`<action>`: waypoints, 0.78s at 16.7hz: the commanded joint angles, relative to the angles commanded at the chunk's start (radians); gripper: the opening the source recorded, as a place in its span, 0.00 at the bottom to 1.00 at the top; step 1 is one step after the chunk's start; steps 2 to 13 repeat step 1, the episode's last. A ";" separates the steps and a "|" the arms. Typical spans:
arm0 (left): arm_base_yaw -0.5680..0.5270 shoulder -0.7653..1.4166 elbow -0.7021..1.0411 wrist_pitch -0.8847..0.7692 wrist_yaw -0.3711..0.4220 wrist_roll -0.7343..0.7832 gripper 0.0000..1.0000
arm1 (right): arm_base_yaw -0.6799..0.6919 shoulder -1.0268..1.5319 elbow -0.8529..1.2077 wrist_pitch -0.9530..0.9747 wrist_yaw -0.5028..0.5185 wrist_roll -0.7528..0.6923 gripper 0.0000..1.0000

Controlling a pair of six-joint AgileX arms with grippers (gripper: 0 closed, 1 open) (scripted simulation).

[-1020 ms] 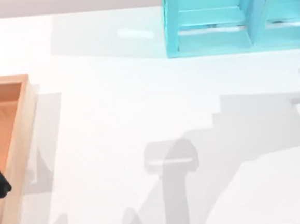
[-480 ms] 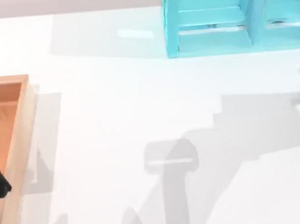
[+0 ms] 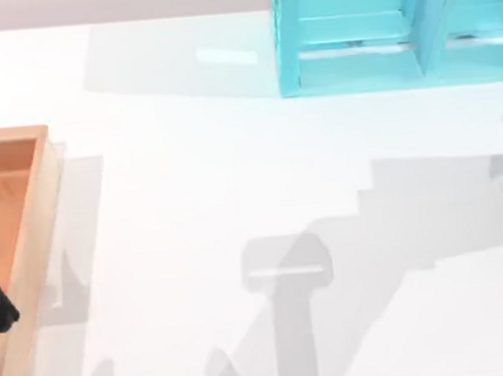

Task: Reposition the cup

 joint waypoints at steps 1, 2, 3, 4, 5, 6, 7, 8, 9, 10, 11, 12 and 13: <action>0.000 0.000 0.000 0.000 0.000 0.000 1.00 | 0.000 0.000 0.000 0.000 0.000 0.000 1.00; 0.000 0.000 0.000 0.000 0.000 0.000 1.00 | 0.000 0.000 0.000 0.000 0.000 0.000 1.00; 0.000 0.000 0.000 0.000 0.000 0.000 1.00 | 0.000 0.000 0.000 0.000 0.000 0.000 1.00; 0.000 0.000 0.000 0.000 0.000 0.000 1.00 | 0.000 0.000 0.000 0.000 0.000 0.000 1.00; 0.000 0.000 0.000 0.000 0.000 0.000 1.00 | 0.000 0.000 0.000 0.000 0.000 0.000 1.00; 0.000 0.000 0.000 0.000 0.000 0.000 1.00 | 0.000 0.000 0.000 0.000 0.000 0.000 1.00; 0.000 0.000 0.000 0.000 0.000 0.000 1.00 | 0.000 0.000 0.000 0.000 0.000 0.000 1.00; 0.000 0.000 0.000 0.000 0.000 0.000 1.00 | 0.000 0.000 0.000 0.000 0.000 0.000 1.00; 0.000 0.000 0.000 0.000 0.000 0.000 1.00 | 0.000 0.000 0.000 0.000 0.000 0.000 1.00; 0.000 0.000 0.000 0.000 0.000 0.000 1.00 | 0.000 0.000 0.000 0.000 0.000 0.000 1.00; 0.000 0.000 0.000 0.000 0.000 0.000 1.00 | 0.000 0.000 0.000 0.000 0.000 0.000 1.00; 0.000 0.000 0.000 0.000 0.000 0.000 1.00 | 0.000 0.000 0.000 0.000 0.000 0.000 1.00; 0.000 0.000 0.000 0.000 0.000 0.000 1.00 | 0.000 0.000 0.000 0.000 0.000 0.000 1.00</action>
